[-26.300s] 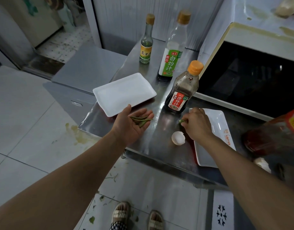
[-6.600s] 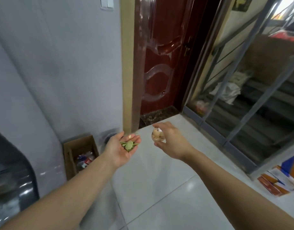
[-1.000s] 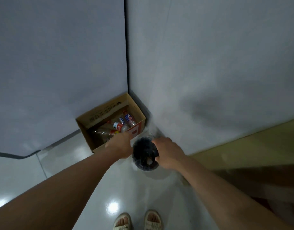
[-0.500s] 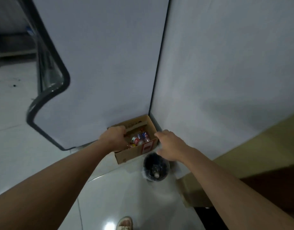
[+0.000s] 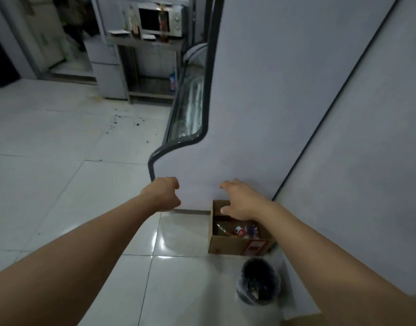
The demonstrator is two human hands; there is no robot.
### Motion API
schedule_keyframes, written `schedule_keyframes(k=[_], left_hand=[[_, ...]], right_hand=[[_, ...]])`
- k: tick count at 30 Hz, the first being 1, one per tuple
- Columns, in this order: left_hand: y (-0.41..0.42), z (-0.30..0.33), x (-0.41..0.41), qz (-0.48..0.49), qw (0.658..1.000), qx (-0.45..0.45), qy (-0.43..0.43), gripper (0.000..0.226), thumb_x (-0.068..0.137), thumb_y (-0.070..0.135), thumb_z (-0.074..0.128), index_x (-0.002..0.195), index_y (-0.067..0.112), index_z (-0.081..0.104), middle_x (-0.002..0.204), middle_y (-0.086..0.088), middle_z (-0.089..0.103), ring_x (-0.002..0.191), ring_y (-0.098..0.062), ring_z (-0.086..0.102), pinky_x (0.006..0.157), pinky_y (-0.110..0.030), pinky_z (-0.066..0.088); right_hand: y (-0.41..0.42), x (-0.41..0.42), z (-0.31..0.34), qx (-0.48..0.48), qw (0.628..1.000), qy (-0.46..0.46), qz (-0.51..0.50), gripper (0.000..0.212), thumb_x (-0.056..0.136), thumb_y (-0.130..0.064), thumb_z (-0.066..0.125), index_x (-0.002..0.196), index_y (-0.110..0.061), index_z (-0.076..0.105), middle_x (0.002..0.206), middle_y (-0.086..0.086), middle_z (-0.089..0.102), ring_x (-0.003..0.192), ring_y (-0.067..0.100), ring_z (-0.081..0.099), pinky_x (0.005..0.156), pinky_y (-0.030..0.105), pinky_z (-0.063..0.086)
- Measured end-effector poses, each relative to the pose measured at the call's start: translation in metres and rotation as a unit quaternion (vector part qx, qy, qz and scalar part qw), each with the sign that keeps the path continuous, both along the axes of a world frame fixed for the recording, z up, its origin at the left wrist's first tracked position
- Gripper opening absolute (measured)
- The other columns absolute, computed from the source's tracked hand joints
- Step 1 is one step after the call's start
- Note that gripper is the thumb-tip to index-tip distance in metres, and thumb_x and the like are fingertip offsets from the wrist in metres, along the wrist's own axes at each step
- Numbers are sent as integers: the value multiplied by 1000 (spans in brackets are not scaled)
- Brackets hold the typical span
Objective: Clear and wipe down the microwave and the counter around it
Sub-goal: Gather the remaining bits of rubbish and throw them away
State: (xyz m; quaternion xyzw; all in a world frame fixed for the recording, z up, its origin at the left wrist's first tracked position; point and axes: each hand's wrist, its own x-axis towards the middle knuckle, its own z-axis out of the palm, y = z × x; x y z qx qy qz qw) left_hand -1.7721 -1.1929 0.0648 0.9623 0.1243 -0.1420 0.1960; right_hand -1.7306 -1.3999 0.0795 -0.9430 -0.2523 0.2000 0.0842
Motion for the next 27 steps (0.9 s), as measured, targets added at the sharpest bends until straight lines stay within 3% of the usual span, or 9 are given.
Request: schedule_keyframes(k=[5,10,27], left_hand=[[69,22,-18,43,999,7,-19,47,83,23,65,128,16,50,123,-6,60,108,-22,57,87,-30,48],[156,43,-24,80,996,9,-31,51,82,23,65,130,18,48,127,-6,56,113,-24,55,92,-34,49],[429,98,24,89,994,22,-65,52,81,26,68,129,19,49,125,-5,57,108,-22,56,91,-32,48]], right_hand=[[79,3,22,-4,998,-26,58,68,85,-29,61,143,-17,27,139,9,34,129,28,35,104,40,38],[172,10,40,13,994,-46,94,71,87,-30,61,146,-18,23,147,9,28,134,27,32,105,39,35],[444,74,89,28,991,-77,107,75,86,-33,63,147,-21,21,147,8,26,133,28,31,106,42,37]])
